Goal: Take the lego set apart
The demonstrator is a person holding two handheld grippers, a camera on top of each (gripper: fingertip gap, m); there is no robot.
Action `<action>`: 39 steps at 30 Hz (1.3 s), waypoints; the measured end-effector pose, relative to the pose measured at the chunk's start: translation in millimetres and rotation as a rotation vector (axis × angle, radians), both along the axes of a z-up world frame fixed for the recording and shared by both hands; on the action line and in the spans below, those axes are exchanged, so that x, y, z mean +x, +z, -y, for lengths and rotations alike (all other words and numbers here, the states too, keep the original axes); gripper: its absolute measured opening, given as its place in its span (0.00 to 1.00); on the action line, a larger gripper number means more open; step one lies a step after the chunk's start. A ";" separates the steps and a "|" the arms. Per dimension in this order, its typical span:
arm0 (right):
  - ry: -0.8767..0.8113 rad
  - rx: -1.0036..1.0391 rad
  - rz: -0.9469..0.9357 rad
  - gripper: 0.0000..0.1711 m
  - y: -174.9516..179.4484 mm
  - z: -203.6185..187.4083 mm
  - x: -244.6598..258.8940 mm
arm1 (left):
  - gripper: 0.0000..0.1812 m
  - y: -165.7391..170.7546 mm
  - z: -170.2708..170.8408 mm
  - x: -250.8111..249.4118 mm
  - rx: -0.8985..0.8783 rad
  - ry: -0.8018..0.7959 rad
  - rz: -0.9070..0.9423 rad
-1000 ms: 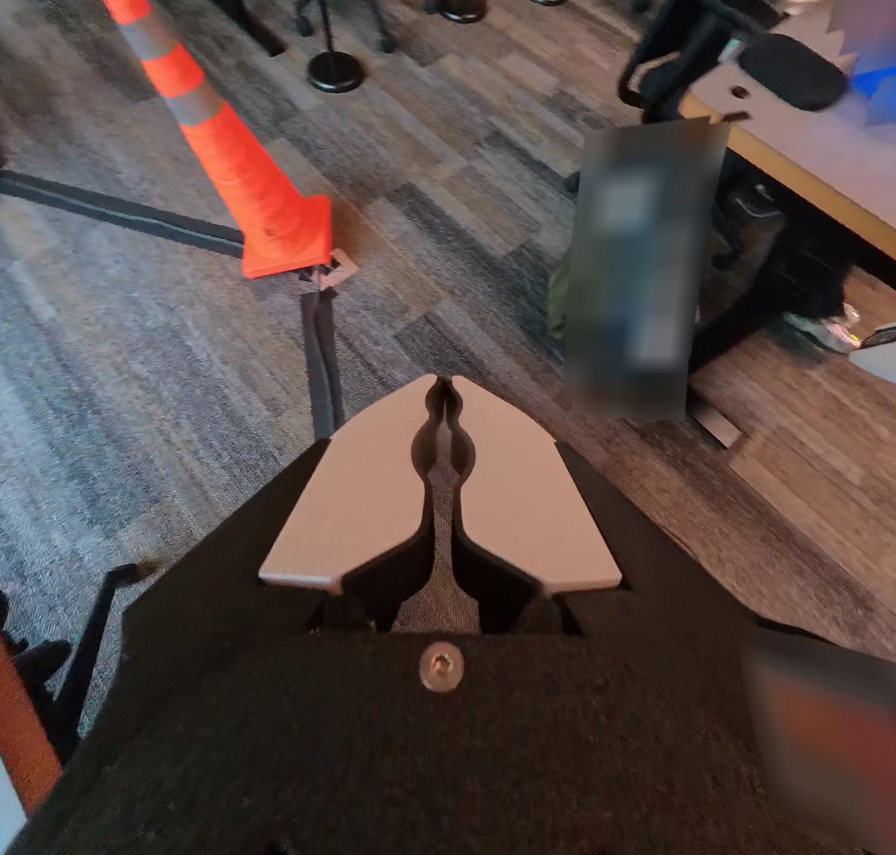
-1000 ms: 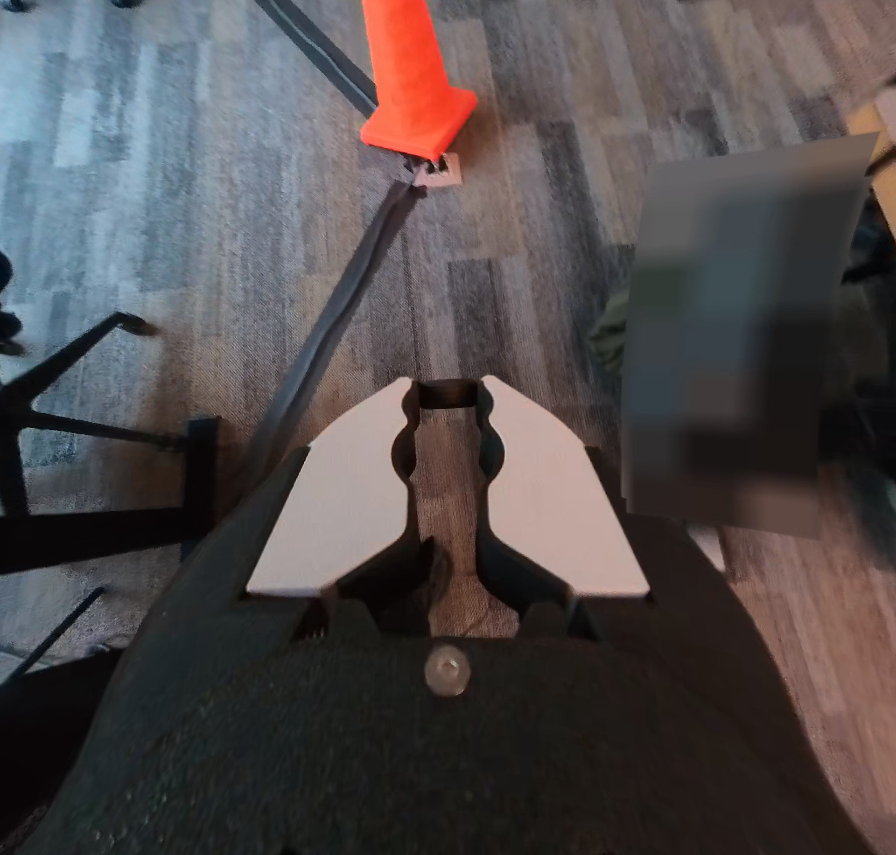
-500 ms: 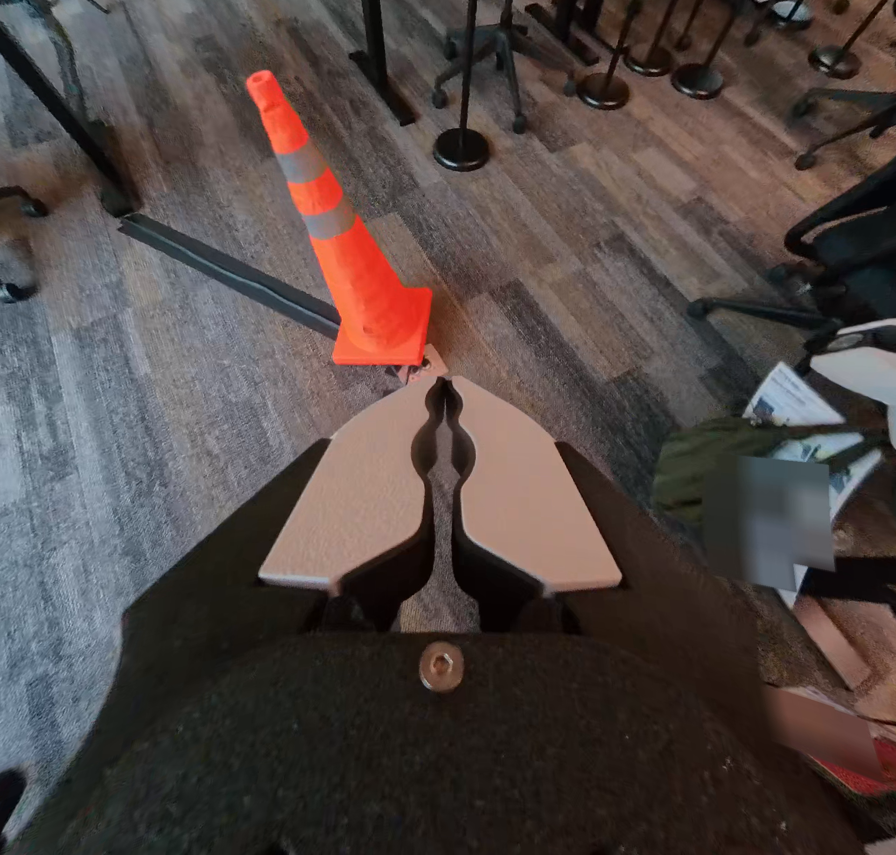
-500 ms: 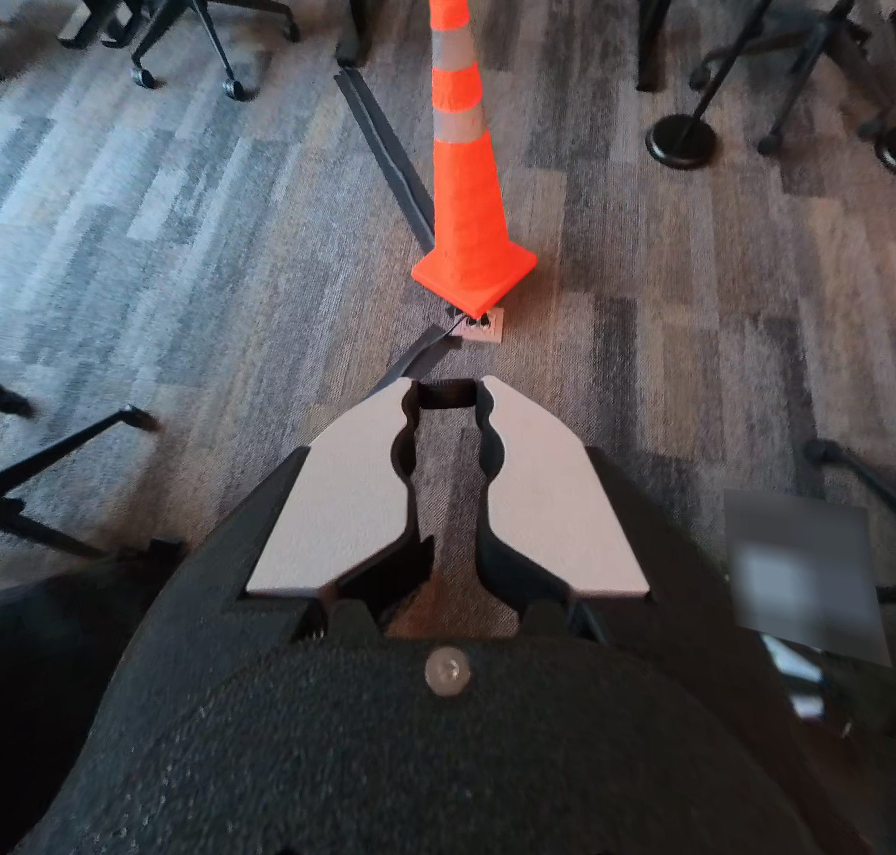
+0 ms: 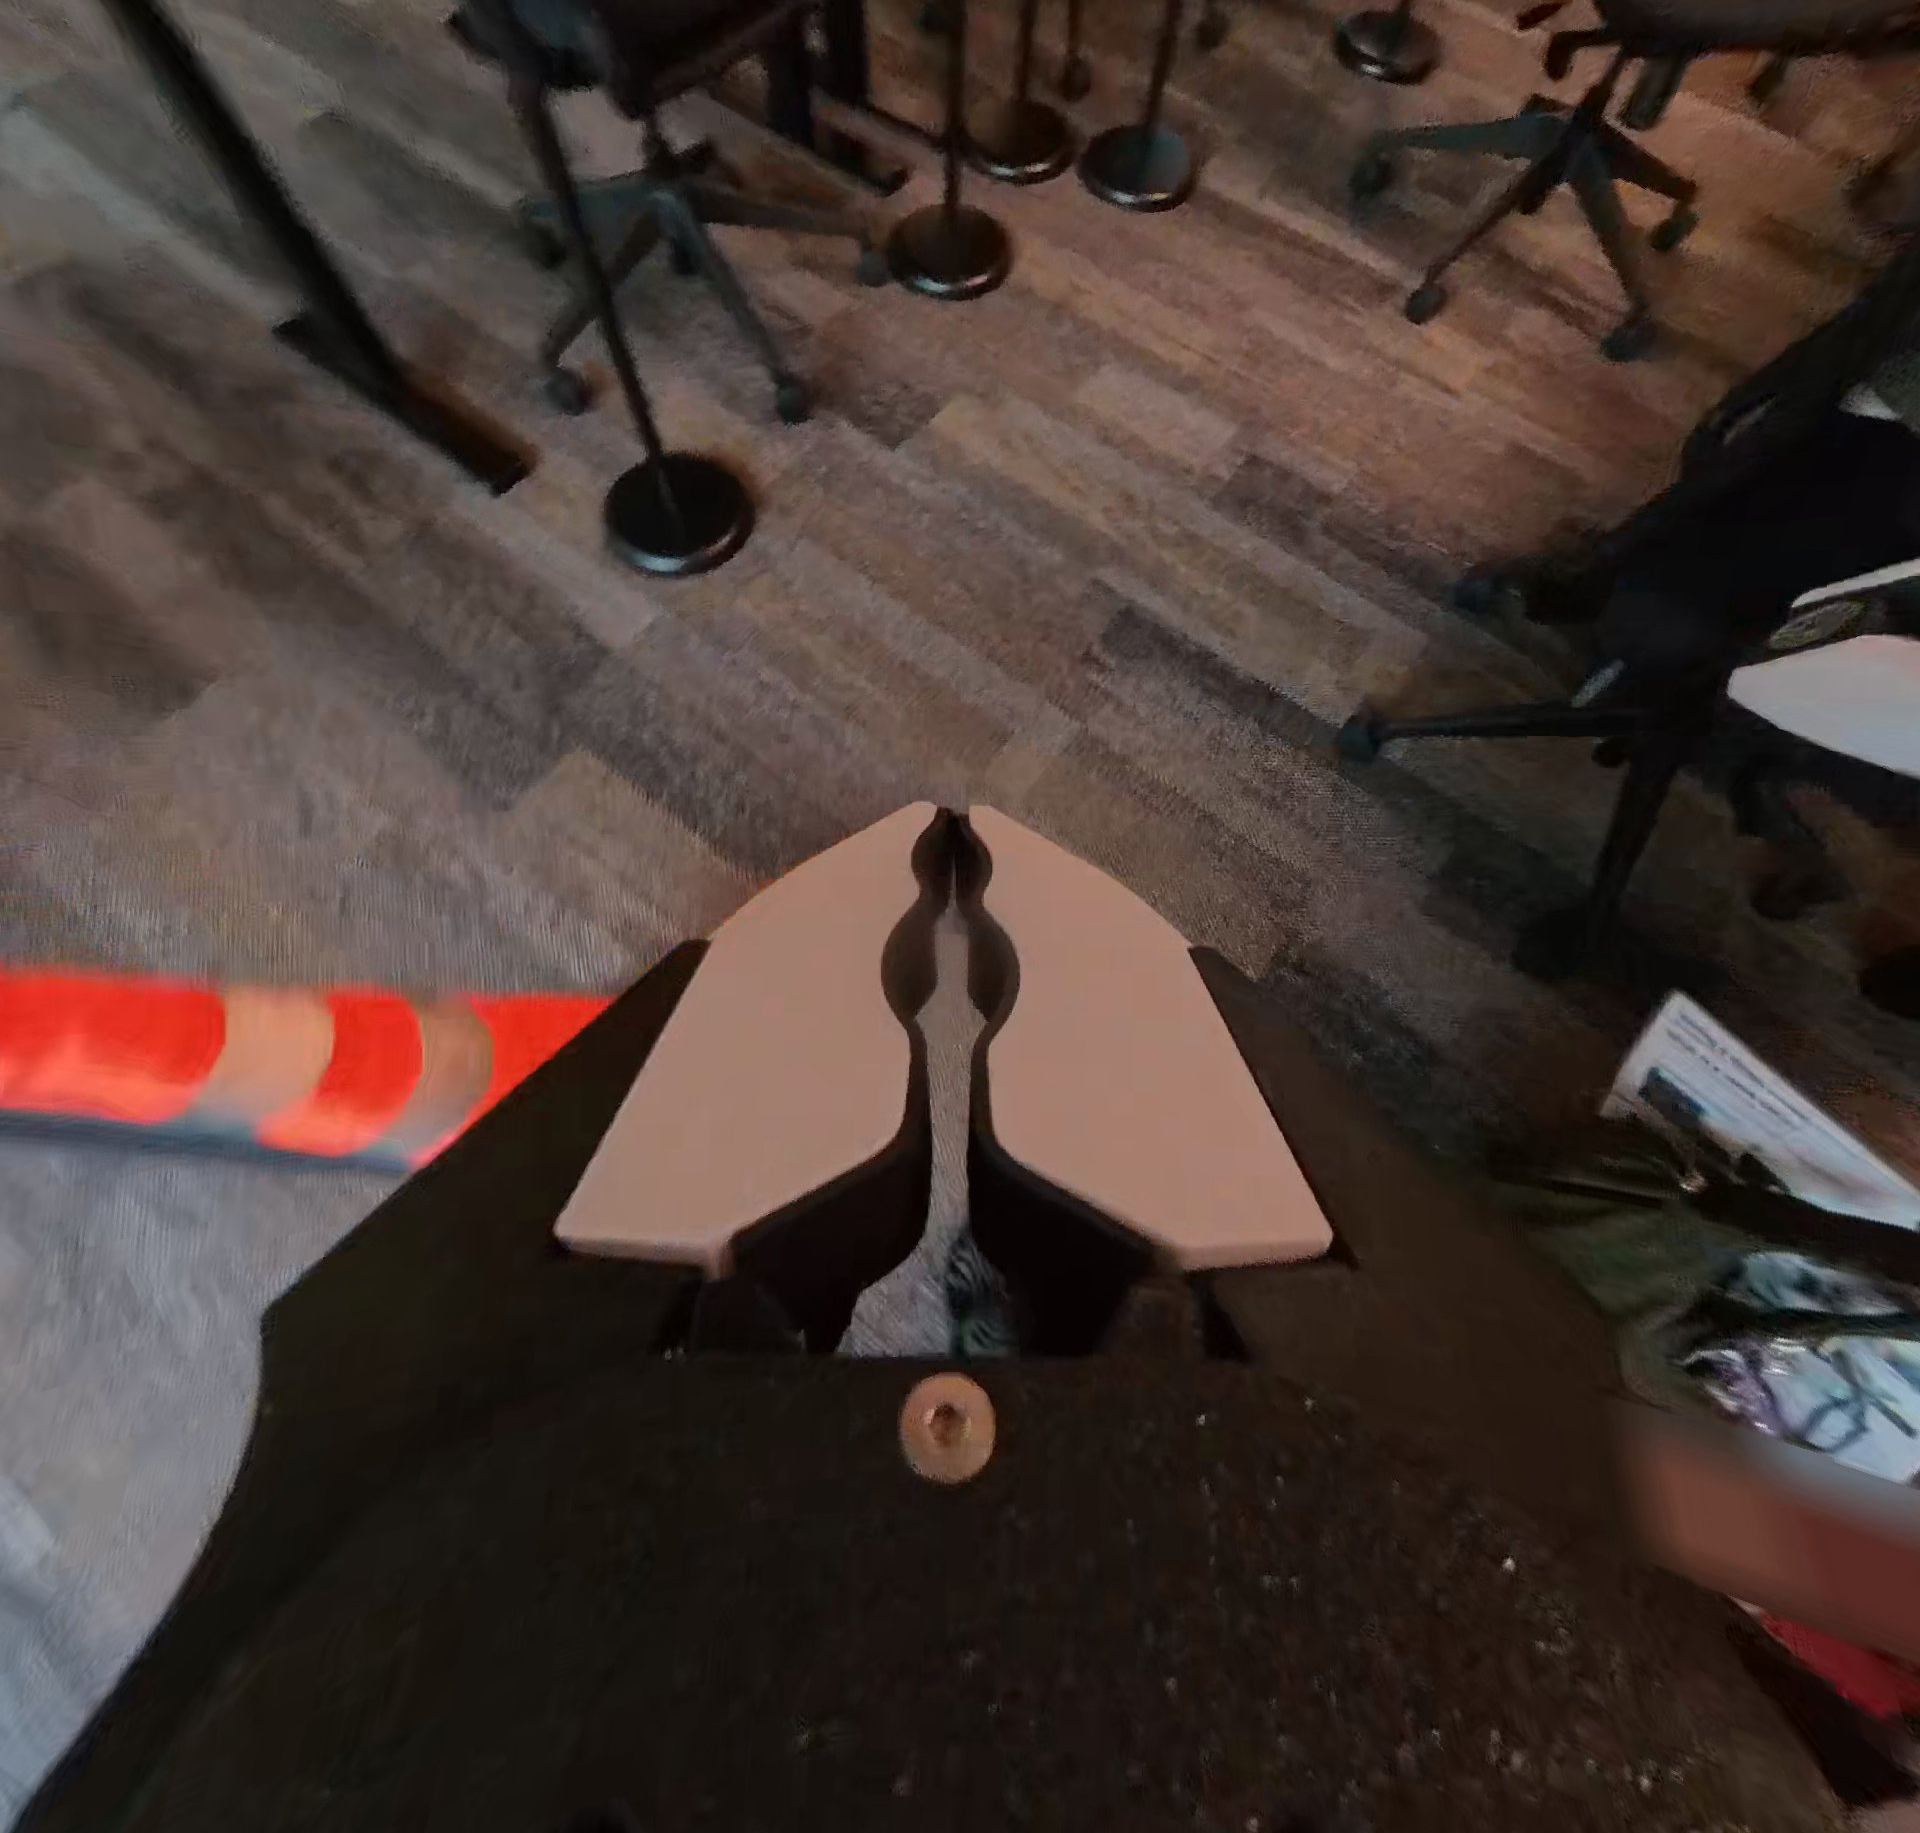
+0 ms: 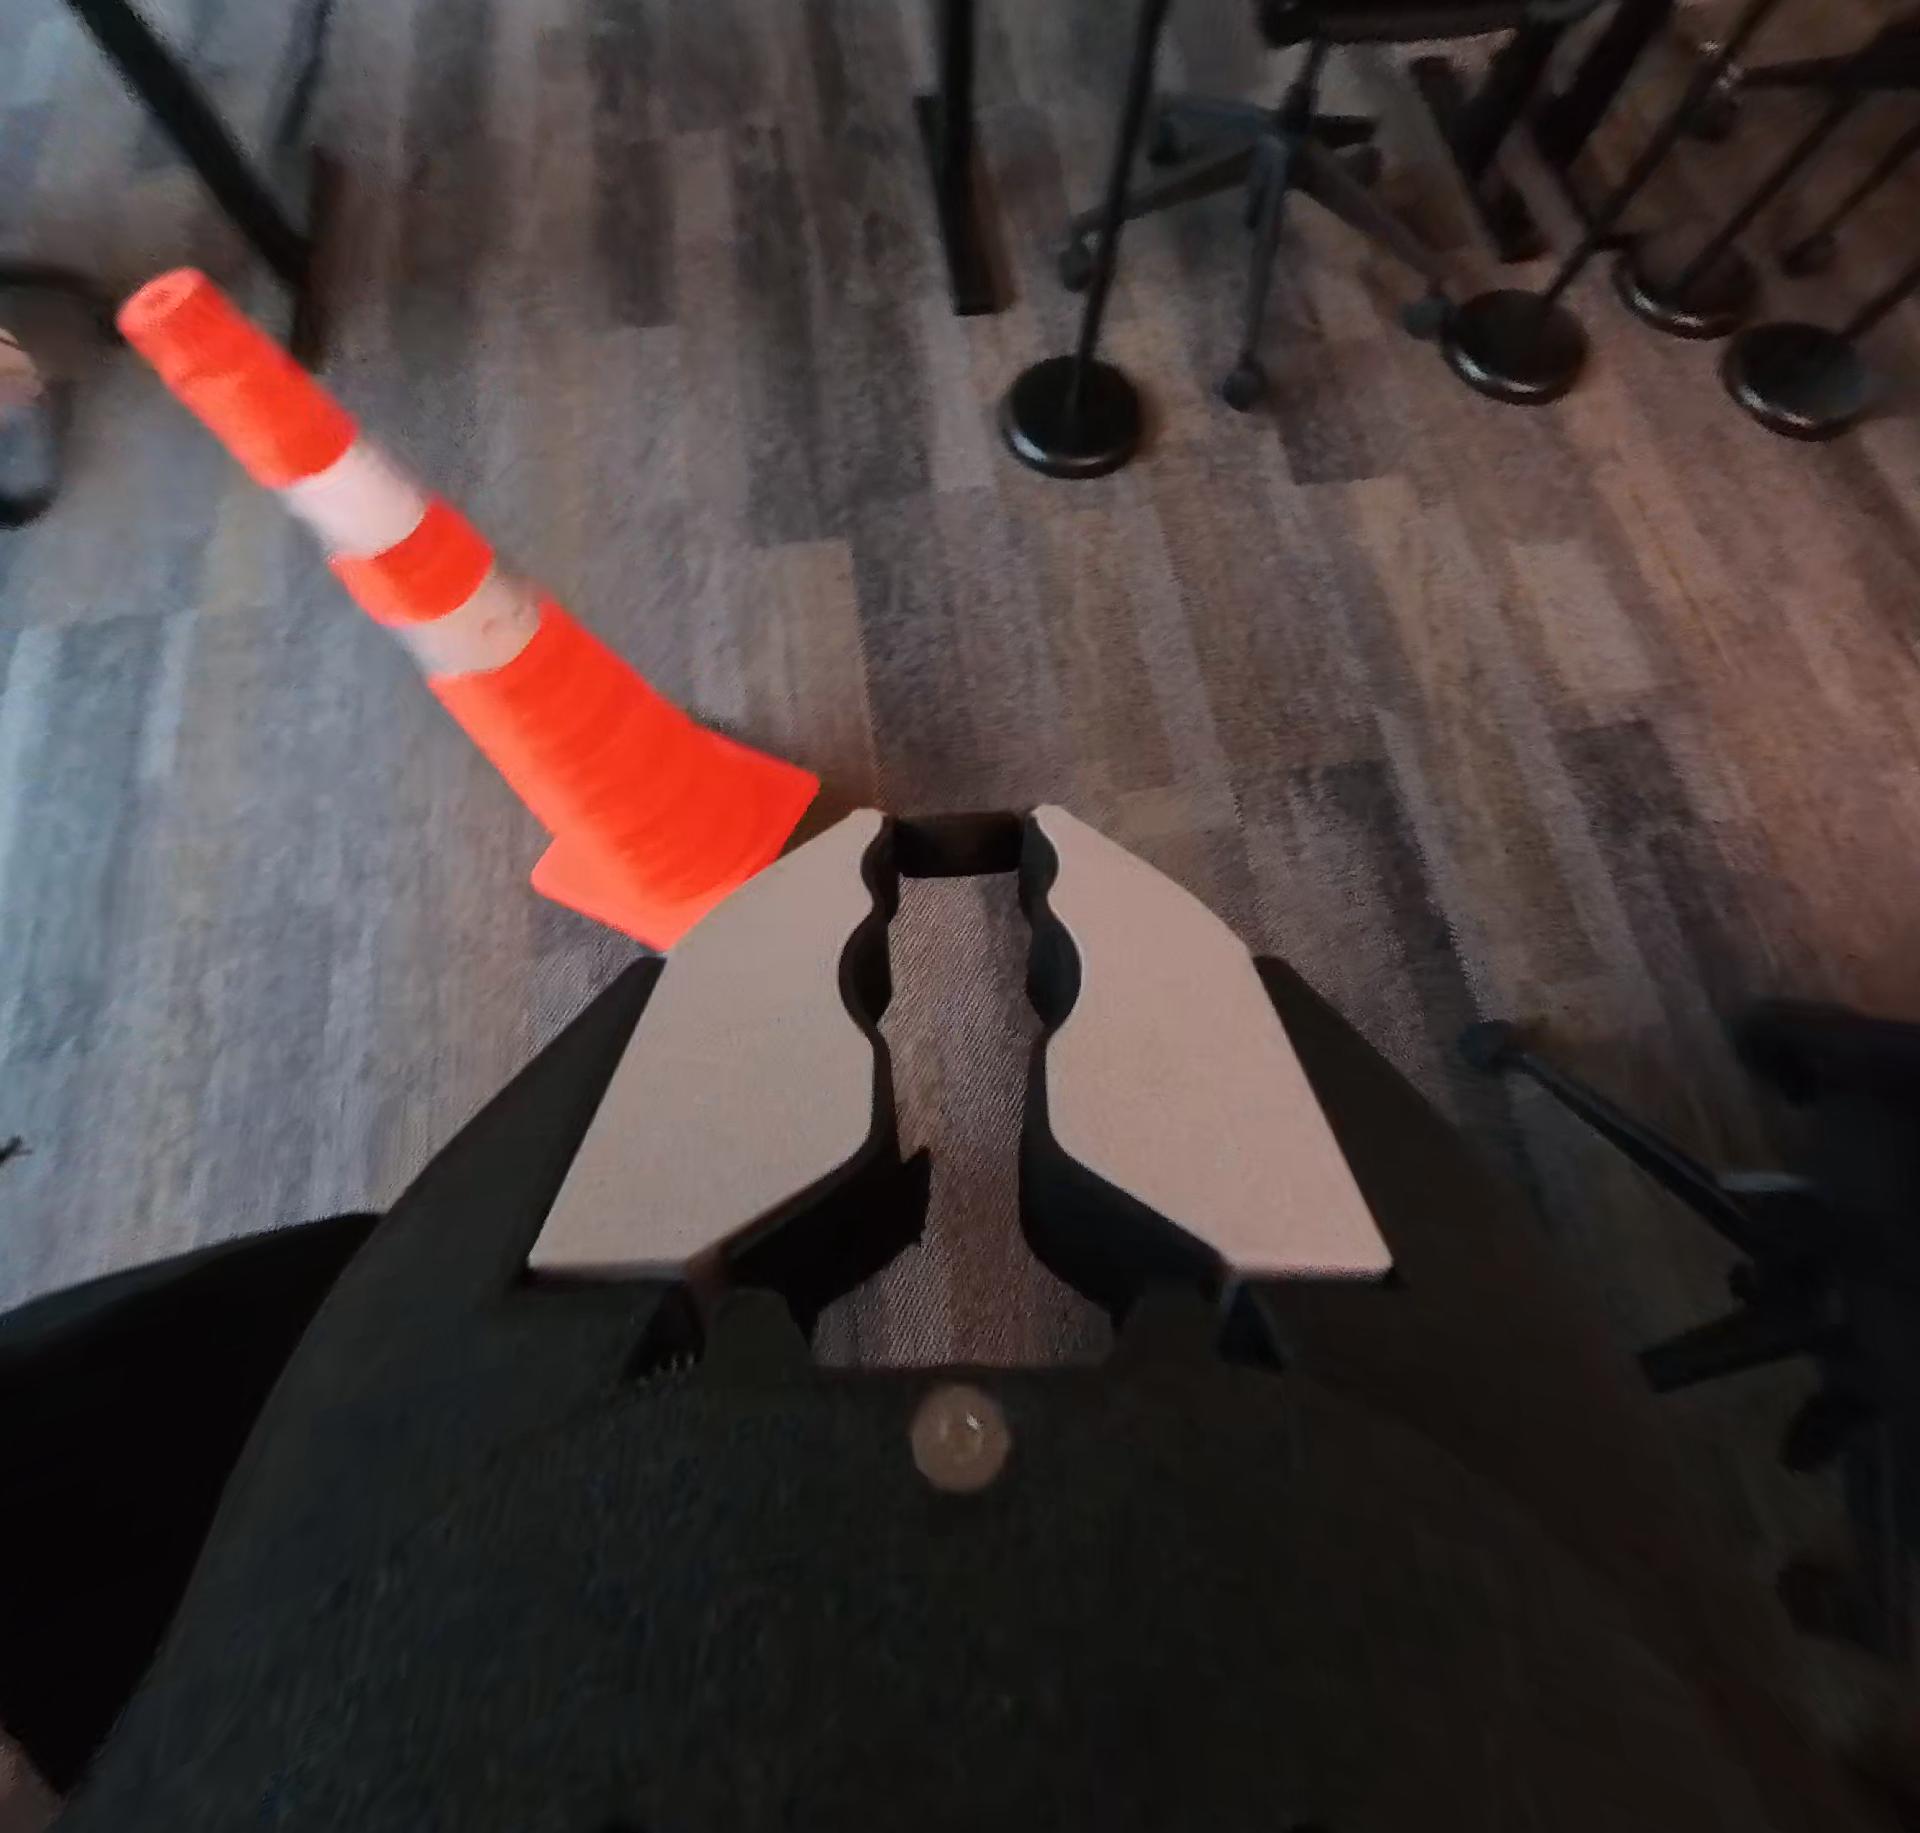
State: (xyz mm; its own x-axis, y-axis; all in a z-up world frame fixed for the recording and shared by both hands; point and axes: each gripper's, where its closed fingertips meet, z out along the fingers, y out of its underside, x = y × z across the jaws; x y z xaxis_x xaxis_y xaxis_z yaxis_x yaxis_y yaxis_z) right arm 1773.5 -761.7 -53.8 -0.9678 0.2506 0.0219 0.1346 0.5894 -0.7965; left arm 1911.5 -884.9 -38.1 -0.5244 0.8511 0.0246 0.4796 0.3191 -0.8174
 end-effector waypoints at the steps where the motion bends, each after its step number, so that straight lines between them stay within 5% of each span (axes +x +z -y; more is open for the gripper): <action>1: -0.032 -0.001 -0.011 0.13 5.3 14.8 -24.6 | 0.00 1.3 21.1 -31.5 -0.008 -0.045 0.014; 6: -0.212 -0.005 0.010 0.13 17.2 65.6 -150.0 | 0.00 1.3 104.2 -182.6 -0.022 -0.197 0.057; 14: -0.395 -0.042 -0.002 0.13 -10.3 140.7 -392.2 | 0.00 -43.4 196.0 -440.7 -0.022 -0.364 0.147; 19: -0.457 -0.038 -0.014 0.13 4.2 179.8 -555.3 | 0.00 -21.1 231.9 -618.2 -0.051 -0.485 0.131; 24: -0.556 -0.037 -0.041 0.13 21.7 200.4 -698.9 | 0.00 -14.1 255.3 -786.4 -0.035 -0.589 0.095; 32: -0.883 -0.052 -0.067 0.13 2.8 188.6 -932.6 | 0.00 -26.2 280.8 -1078.1 -0.099 -0.864 0.076; 39: -1.174 -0.044 -0.028 0.13 23.4 134.3 -1094.6 | 0.00 3.0 237.1 -1314.3 -0.102 -1.122 0.062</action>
State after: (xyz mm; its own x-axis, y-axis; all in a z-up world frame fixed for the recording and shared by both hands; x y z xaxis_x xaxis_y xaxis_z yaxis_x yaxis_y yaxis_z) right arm 678.9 -896.0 -30.4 -0.1421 0.9898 0.0082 0.5595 0.0872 -0.8243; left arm 597.2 -1122.0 -35.1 0.5405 0.8383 -0.0712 0.4935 -0.3845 -0.7801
